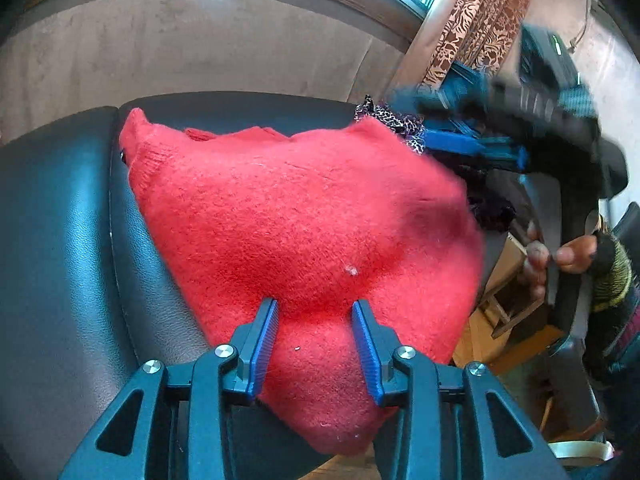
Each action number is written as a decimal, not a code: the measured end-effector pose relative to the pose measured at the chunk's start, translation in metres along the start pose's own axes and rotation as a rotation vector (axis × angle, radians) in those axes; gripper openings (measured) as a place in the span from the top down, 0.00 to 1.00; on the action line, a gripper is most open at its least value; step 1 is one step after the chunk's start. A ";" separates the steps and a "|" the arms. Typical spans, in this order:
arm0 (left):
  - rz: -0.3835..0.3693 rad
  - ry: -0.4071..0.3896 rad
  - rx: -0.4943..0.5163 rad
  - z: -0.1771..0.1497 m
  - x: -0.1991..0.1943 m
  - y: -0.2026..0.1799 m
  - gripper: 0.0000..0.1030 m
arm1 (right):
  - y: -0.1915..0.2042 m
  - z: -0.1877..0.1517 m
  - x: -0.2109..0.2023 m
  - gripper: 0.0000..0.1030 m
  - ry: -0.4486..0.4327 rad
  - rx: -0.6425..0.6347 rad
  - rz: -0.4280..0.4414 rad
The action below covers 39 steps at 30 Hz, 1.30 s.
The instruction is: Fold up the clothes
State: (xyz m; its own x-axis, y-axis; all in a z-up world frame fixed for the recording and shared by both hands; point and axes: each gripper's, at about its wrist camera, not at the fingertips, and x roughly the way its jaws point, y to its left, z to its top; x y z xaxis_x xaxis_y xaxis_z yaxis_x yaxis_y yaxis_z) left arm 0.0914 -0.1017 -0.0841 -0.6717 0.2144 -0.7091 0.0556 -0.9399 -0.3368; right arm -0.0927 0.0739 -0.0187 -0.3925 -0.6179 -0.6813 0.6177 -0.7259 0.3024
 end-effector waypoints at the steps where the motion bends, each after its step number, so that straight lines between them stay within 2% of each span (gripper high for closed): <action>1: 0.002 0.000 0.007 0.000 0.000 0.000 0.63 | -0.003 0.001 -0.005 0.18 -0.002 -0.014 -0.076; 2: 0.009 0.002 0.020 0.001 0.000 -0.001 0.63 | -0.012 0.002 -0.013 0.18 -0.007 0.001 -0.124; 4: 0.022 0.006 0.037 0.002 0.000 -0.004 0.63 | -0.015 0.008 -0.029 0.16 -0.051 0.017 -0.105; 7: 0.031 0.010 0.033 0.008 0.000 -0.007 0.63 | 0.014 0.023 -0.023 0.13 -0.080 -0.022 0.107; 9: 0.034 0.012 0.025 0.008 -0.001 -0.005 0.63 | 0.036 0.026 0.001 0.12 -0.051 -0.084 0.228; 10: 0.035 0.013 0.021 0.007 -0.002 -0.003 0.63 | 0.044 0.026 0.020 0.12 -0.013 -0.101 0.249; 12: 0.031 0.011 -0.004 0.007 -0.004 0.000 0.63 | 0.048 0.021 0.059 0.12 0.078 -0.090 0.252; 14: 0.013 -0.004 -0.040 0.006 -0.008 0.005 0.63 | 0.030 0.005 0.089 0.13 0.159 -0.015 0.231; 16: -0.016 -0.023 -0.082 0.003 -0.013 0.011 0.63 | 0.009 -0.031 0.080 0.22 0.079 -0.009 0.251; 17: -0.028 -0.038 -0.104 0.002 -0.016 0.015 0.63 | -0.001 -0.049 0.073 0.22 0.029 -0.014 0.264; 19: -0.042 -0.088 -0.154 0.005 -0.028 0.024 0.63 | -0.002 -0.085 0.055 0.22 -0.071 -0.125 0.205; 22: -0.060 -0.161 -0.223 0.011 -0.044 0.037 0.63 | -0.004 -0.093 0.050 0.22 -0.119 -0.115 0.176; 25: -0.054 -0.191 -0.219 0.035 -0.045 0.040 0.62 | -0.006 -0.088 0.054 0.21 -0.115 -0.123 0.169; 32: -0.034 -0.056 -0.079 0.085 0.017 0.030 0.62 | -0.006 -0.097 0.053 0.21 -0.137 -0.161 0.193; 36: 0.011 0.093 -0.061 0.107 0.080 0.036 0.62 | -0.006 -0.102 0.052 0.21 -0.155 -0.194 0.202; 39: 0.044 0.087 -0.025 0.114 0.105 0.041 0.63 | -0.008 -0.102 0.055 0.21 -0.171 -0.200 0.198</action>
State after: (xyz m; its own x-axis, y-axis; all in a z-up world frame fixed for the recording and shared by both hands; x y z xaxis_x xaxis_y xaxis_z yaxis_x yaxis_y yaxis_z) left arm -0.0610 -0.1480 -0.1015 -0.6015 0.1961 -0.7744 0.1030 -0.9423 -0.3186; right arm -0.0497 0.0770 -0.1268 -0.3496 -0.7953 -0.4953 0.8085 -0.5232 0.2693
